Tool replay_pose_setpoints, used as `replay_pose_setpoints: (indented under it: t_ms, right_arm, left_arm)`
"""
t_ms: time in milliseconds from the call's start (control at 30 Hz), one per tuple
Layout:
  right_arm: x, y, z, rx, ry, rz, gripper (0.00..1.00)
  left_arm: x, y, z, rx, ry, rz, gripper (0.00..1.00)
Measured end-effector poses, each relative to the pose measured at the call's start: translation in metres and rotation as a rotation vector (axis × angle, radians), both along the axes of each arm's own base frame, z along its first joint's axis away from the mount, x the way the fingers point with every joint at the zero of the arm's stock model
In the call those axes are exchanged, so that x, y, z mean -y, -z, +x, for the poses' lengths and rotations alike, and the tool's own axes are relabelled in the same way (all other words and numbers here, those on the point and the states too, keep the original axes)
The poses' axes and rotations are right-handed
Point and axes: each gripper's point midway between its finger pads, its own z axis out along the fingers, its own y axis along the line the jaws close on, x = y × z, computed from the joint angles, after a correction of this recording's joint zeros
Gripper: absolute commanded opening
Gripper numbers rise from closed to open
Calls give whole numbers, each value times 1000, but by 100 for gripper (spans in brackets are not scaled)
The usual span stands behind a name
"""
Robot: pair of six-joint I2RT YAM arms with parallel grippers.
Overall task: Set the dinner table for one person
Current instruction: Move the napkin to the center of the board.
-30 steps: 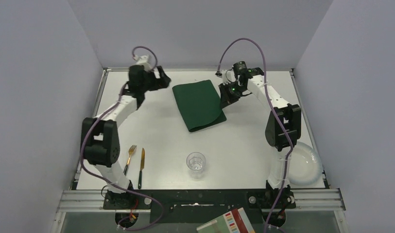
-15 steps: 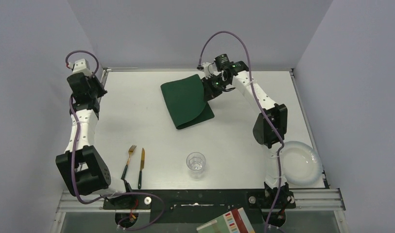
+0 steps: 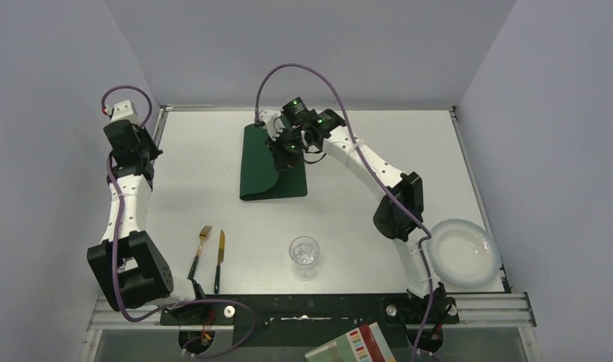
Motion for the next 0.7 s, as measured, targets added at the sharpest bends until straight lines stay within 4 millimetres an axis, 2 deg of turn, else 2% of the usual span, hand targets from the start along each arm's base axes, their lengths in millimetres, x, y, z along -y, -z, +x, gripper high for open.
replay_pose_setpoints:
  t_ms: [133, 300, 500, 600, 700]
  right_arm:
    - [-32, -7, -16, 83, -64, 9, 0]
    - [-82, -34, -27, 303, -149, 52, 0]
    - [-122, -52, -37, 446, -220, 127, 0]
    - [-138, -51, -33, 480, -239, 170, 0]
    - [-155, -40, -30, 487, -260, 202, 0]
  left_arm:
    - [-5, -5, -3, 5, -26, 20, 0]
    - [-9, -6, -11, 7, -56, 35, 0]
    - [-19, -1, -21, -10, -98, 51, 0]
    - [-26, 4, -30, -24, -125, 63, 0]
    - [-30, 3, -36, -26, -143, 73, 0]
